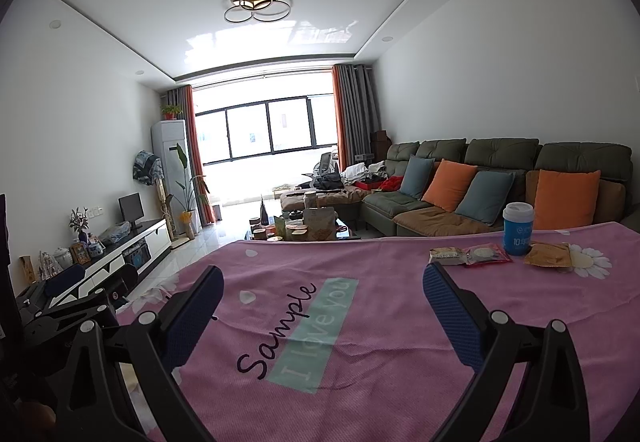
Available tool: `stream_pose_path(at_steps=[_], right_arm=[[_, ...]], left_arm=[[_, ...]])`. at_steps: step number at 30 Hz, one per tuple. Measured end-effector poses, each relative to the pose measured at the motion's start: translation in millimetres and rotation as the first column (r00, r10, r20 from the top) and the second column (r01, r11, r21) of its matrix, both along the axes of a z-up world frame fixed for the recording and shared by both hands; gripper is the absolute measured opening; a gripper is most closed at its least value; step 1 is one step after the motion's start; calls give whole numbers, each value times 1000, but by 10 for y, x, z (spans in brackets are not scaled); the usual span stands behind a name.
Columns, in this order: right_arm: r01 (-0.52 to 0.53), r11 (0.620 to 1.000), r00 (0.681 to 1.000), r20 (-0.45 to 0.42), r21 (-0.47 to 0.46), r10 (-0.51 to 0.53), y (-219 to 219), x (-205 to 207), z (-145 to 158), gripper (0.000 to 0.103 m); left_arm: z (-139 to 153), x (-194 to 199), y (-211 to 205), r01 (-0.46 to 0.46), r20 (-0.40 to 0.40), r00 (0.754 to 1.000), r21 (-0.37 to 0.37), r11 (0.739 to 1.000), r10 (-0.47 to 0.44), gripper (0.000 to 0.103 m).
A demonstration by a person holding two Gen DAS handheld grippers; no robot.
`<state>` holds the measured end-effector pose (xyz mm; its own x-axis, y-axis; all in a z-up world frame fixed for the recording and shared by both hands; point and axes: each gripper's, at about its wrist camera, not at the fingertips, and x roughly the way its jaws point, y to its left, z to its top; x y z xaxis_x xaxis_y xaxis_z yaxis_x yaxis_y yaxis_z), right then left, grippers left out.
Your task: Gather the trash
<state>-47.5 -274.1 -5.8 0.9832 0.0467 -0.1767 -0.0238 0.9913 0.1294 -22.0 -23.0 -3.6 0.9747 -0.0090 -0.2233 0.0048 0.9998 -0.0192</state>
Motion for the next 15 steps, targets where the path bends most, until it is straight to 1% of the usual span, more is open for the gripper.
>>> stream_pose_path(at_steps=[7, 15], right_arm=[[1, 1000, 1000, 0, -1, -1, 2, -2, 0, 96], [0, 1000, 1000, 0, 1, 0, 2, 1, 1, 96]], left_arm=[[-8, 1, 11, 0, 1, 1000, 0, 1000, 0, 98], [-3, -22, 1, 11, 5, 1000, 21, 1000, -11, 98]])
